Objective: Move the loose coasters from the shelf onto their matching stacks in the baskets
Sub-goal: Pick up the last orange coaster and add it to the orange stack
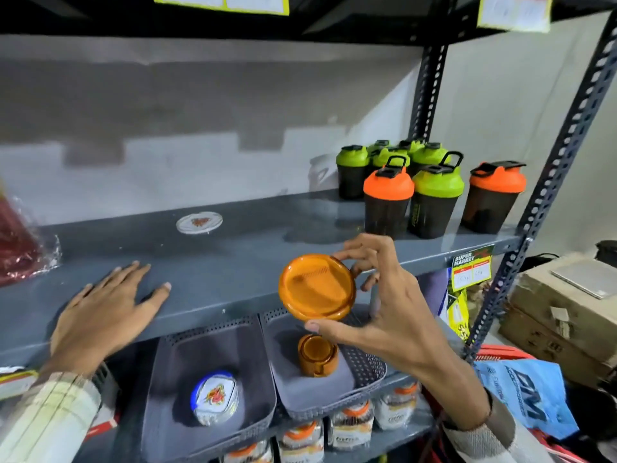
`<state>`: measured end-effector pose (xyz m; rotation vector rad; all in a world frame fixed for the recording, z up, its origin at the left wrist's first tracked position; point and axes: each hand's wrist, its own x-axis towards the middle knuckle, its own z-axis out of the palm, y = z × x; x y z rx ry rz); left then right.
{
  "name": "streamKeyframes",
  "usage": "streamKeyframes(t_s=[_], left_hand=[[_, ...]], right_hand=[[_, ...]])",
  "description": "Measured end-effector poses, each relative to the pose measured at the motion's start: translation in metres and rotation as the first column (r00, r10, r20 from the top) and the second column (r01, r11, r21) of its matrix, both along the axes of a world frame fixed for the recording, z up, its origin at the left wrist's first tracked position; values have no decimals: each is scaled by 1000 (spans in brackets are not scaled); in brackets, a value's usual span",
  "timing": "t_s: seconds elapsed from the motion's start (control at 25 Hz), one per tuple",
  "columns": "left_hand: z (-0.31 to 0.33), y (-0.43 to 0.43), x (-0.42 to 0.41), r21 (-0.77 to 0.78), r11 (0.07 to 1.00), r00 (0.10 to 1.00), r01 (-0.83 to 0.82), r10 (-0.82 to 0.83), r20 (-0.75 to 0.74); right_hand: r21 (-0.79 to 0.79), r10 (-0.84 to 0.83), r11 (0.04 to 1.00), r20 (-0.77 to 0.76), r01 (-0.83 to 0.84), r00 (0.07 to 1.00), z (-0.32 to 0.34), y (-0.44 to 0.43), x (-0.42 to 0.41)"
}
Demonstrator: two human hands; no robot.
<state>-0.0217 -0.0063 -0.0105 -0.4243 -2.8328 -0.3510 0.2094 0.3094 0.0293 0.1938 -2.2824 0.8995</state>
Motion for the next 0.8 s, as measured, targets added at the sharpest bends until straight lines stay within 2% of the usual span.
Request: streamKeyframes(t_s=[0.24, 0.52, 0.8], left_hand=[[0, -1, 1, -23, 1000, 1000, -5, 5, 4], [4, 1, 5, -23, 999, 1000, -27, 27, -9], [-3, -3, -5, -11, 999, 999, -50, 50, -13]], right_hand=[[-95, 35, 995, 208, -16, 978, -65, 11, -2], [-117, -52, 986, 438, 115, 897, -163, 40, -63], [18, -190, 970, 671, 241, 717, -247, 63, -127]])
